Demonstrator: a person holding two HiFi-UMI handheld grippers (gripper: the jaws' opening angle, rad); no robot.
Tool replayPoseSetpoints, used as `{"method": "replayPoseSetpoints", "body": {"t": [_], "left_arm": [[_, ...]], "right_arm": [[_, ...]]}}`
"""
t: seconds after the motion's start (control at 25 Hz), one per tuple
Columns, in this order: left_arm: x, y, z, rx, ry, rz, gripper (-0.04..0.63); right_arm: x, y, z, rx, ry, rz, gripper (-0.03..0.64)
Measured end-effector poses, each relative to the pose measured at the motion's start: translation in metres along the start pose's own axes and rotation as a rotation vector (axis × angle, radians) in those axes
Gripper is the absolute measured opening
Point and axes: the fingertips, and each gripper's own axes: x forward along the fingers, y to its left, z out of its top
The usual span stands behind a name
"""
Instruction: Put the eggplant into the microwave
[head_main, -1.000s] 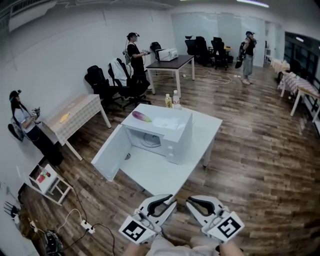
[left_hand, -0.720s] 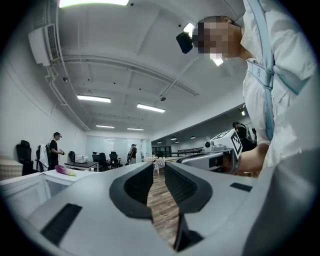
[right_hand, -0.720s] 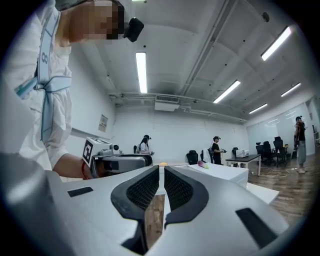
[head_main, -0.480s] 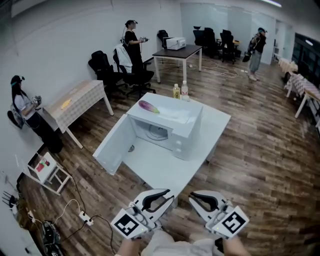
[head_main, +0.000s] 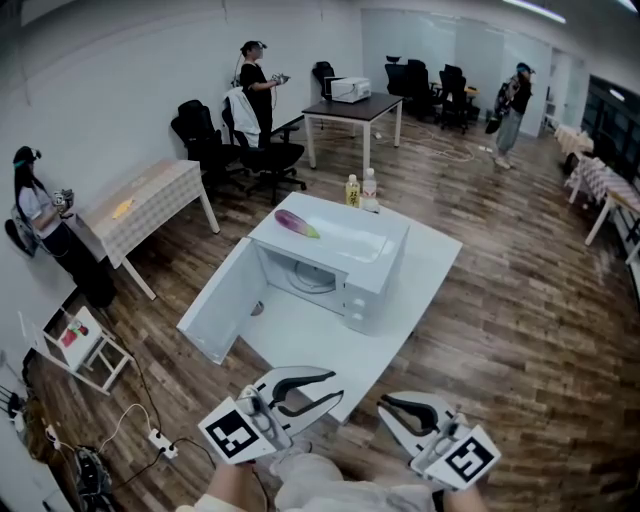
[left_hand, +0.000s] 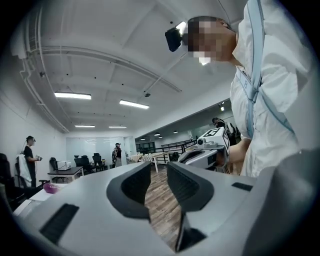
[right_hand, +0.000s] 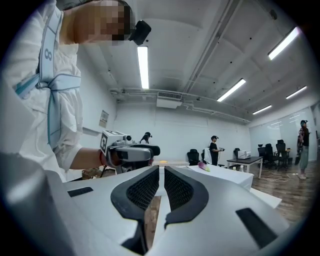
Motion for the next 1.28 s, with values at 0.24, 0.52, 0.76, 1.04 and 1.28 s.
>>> {"method": "replayPoseSetpoints", "body": {"t": [0.24, 0.52, 0.76, 1.04, 1.28], "left_arm": [[-0.002, 0.043, -0.001, 0.052, 0.054, -0.164, 0.107], [-0.015, 0.131, -0.007, 0.167, 0.126, -0.302, 0.145], [-0.032, 0.204, -0.011, 0.23, 0.148, -0.297, 0.167], [-0.046, 0.243, -0.033, 0.279, 0.197, -0.298, 0.172], [-0.046, 0.253, -0.039, 0.264, 0.19, -0.276, 0.172]], "right_arm": [[0.02, -0.012, -0.003, 0.014, 0.03, -0.066, 0.037], [0.08, -0.037, -0.004, 0.027, 0.036, -0.169, 0.037], [0.141, -0.049, -0.012, 0.03, 0.06, -0.249, 0.037], [0.196, -0.06, -0.013, 0.015, 0.081, -0.306, 0.037], [0.207, -0.068, -0.013, 0.018, 0.109, -0.301, 0.037]]}}
